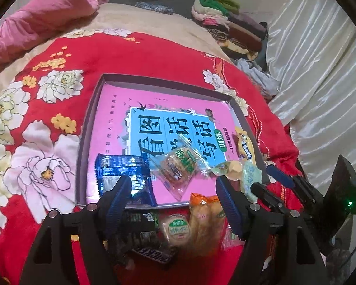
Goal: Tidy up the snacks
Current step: 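Move both open tools back from the tray to the snack pile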
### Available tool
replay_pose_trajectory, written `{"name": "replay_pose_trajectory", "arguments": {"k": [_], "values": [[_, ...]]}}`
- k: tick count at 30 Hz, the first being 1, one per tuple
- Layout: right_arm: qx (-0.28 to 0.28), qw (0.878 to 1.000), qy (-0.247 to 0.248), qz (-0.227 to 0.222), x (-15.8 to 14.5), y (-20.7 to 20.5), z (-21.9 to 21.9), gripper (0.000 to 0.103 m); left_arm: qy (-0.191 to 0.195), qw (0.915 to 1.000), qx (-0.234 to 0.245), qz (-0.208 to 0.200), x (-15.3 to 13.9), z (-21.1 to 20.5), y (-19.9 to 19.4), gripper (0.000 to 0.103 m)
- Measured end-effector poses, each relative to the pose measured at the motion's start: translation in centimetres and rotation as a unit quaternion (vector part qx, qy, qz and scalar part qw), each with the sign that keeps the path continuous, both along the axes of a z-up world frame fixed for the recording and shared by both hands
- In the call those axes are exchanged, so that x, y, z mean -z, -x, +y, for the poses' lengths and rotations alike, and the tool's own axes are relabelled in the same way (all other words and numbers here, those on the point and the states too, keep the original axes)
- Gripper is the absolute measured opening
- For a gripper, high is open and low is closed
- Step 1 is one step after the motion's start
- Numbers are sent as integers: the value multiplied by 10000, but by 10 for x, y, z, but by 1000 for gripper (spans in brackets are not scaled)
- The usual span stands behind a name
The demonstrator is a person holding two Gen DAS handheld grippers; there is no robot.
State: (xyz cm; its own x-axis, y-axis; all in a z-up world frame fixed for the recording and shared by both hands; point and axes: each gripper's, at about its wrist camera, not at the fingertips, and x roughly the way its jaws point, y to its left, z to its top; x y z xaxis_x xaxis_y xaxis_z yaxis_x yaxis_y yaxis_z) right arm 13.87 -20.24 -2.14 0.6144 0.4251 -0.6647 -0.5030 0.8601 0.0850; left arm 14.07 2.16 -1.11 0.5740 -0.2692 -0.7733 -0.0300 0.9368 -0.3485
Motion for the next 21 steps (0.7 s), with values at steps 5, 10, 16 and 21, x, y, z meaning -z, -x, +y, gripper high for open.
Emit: {"name": "replay_pose_trajectory", "arguments": {"k": [5, 10, 16, 21], "values": [[85, 9989, -469, -28, -8, 2, -11, 64, -10, 10000, -63, -50, -7, 9, 8, 78], [186, 9963, -836, -109, -17, 4, -21, 69, -28, 9998, -141, -112, -13, 16, 17, 79], [153, 9952, -944, -229, -23, 10, -20, 71, -46, 9996, -264, -129, -16, 28, 27, 79], [61, 9954, -903, -310, -27, 17, -14, 71, -91, 9994, -328, -118, -17, 35, 33, 79]]}}
